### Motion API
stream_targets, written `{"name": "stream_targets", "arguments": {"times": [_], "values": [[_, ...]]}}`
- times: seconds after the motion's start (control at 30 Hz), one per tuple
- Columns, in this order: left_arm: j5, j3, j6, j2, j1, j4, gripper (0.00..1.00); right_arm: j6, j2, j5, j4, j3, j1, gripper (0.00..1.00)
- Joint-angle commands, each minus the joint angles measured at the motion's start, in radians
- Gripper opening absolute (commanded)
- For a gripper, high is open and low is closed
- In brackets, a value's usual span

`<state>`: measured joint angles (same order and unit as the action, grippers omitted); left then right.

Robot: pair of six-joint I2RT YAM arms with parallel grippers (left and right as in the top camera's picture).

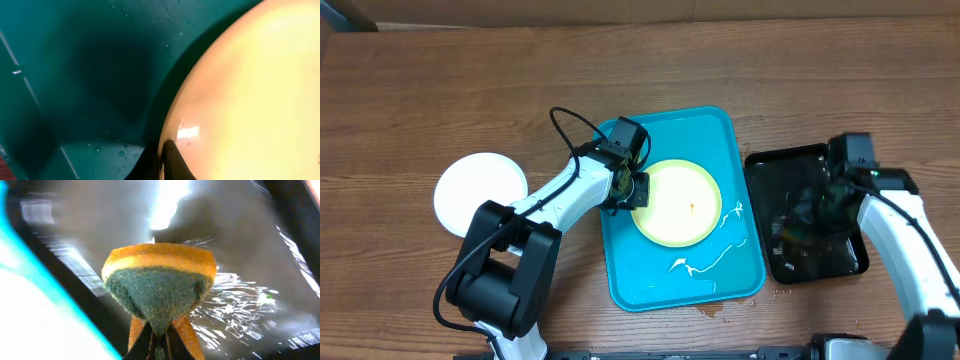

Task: Clean dirty plates on tray and stack at the side
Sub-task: 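Scrub the yellow plate with the sponge while the left gripper holds it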

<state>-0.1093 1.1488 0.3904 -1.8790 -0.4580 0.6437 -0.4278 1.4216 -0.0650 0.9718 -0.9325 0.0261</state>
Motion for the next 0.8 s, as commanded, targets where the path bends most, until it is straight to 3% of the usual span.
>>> {"name": "stream_targets", "arguments": {"times": [0.0,0.17,0.47,0.77], "values": [[-0.031,-0.023,-0.002,-0.051,-0.008,0.018,0.04,0.175,-0.066,-0.257,-0.063,-0.065,-0.085,0.04],[-0.031,-0.023,-0.002,-0.051,-0.008,0.005,0.04,0.072,-0.065,-0.358,-0.223,-0.06,-0.246,0.04],[-0.029,-0.023,-0.002,-0.051,-0.007,-0.009,0.04,-0.212,0.141,-0.119,-0.462,-0.043,-0.557,0.04],[-0.01,-0.023,-0.002,-0.051,-0.005,-0.02,0.04,-0.387,0.371,-0.01,-0.515,-0.043,-0.612,0.04]]}}
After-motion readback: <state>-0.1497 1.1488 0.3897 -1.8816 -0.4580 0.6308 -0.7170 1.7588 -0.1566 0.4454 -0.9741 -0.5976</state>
